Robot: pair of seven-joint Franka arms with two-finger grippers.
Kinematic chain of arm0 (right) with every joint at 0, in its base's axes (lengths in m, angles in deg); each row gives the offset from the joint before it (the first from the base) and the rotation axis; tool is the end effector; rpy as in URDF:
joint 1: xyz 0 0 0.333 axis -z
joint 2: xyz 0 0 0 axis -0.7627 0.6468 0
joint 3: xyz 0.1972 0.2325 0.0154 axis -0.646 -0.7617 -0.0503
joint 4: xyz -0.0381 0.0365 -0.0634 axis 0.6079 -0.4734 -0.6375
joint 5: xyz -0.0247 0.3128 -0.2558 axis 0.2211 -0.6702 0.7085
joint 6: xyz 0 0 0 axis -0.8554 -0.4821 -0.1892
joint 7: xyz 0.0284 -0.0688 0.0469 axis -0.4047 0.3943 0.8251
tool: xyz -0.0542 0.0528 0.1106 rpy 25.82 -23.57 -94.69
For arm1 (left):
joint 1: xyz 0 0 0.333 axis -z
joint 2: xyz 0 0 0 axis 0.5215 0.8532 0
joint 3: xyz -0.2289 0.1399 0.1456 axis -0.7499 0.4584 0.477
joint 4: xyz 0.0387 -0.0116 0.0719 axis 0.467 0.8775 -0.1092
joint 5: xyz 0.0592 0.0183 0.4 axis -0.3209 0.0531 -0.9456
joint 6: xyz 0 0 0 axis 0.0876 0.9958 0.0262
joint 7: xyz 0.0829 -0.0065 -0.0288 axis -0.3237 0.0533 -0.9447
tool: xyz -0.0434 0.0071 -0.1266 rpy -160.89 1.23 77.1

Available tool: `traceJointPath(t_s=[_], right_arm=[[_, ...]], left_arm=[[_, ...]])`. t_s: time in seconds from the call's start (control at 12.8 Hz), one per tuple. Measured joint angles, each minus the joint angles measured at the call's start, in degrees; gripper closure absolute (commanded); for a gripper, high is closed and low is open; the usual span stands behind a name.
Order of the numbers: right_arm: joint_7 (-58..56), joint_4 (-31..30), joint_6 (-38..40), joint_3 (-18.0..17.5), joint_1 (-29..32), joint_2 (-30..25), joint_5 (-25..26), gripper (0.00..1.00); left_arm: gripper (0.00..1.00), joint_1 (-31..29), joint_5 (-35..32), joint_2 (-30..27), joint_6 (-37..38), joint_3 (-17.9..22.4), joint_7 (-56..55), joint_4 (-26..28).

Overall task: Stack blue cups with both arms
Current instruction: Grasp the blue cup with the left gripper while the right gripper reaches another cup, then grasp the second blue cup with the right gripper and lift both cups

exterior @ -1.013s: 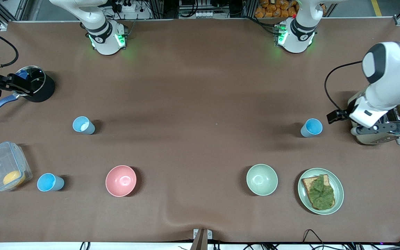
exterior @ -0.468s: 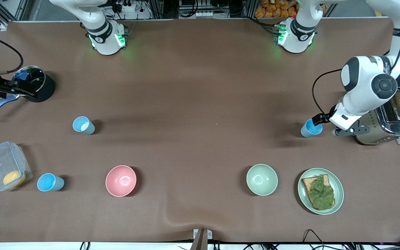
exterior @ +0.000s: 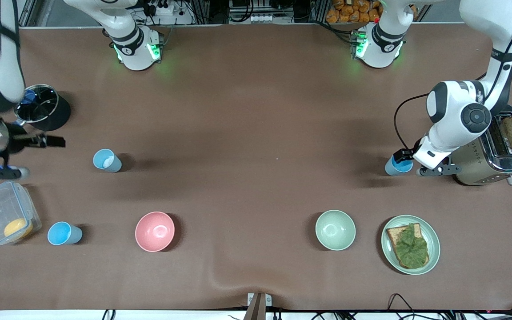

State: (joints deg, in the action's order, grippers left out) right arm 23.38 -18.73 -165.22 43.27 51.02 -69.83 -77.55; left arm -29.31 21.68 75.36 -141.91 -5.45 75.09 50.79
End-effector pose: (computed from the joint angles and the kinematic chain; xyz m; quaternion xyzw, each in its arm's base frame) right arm 0.6124 -0.0558 0.4115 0.9869 -0.0222 -0.1583 0.0224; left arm 0.5360 -0.0030 0.2007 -0.9990 -0.0354 0.0179 0.0181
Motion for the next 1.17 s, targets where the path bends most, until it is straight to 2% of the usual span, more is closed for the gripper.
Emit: traceJointPath(t_s=[0.08,0.16,0.39,0.62,0.86,1.09,1.17], right_arm=[[-0.04,-2.35,-2.94,0.02,0.3,0.7,-0.01,0.0],[-0.05,-4.95,-6.07,0.02,0.35,0.92,-0.02,0.0],[-1.14,-14.27,-19.55,0.02,0.65,1.08,-0.03,0.0],[-3.52,-21.18,-28.33,0.07,1.31,1.12,-0.03,0.0],[-6.03,-25.52,-33.4,0.11,2.05,1.24,-0.07,0.0],[-7.83,-26.95,-34.73,0.11,2.56,2.83,-0.11,0.0],[-8.27,-26.97,-34.97,0.11,2.65,3.7,-0.26,0.14]], left_arm=[[0.9,0.01,0.0,0.41,-0.13,-0.01,0.0,0.02],[1.0,0.11,0.0,0.76,-0.25,-0.06,0.0,0.03],[1.0,0.43,0.0,1.47,-0.52,-0.22,0.0,-0.08],[1.0,0.32,0.0,1.64,-0.73,-0.23,0.0,-0.98],[1.0,0.36,0.0,1.28,-0.7,-0.5,0.01,-2.35],[1.0,0.37,0.0,-0.06,0.85,-1.23,0.01,-3.31],[1.0,0.37,0.0,-0.74,2.59,-1.56,0.01,-4.16]])
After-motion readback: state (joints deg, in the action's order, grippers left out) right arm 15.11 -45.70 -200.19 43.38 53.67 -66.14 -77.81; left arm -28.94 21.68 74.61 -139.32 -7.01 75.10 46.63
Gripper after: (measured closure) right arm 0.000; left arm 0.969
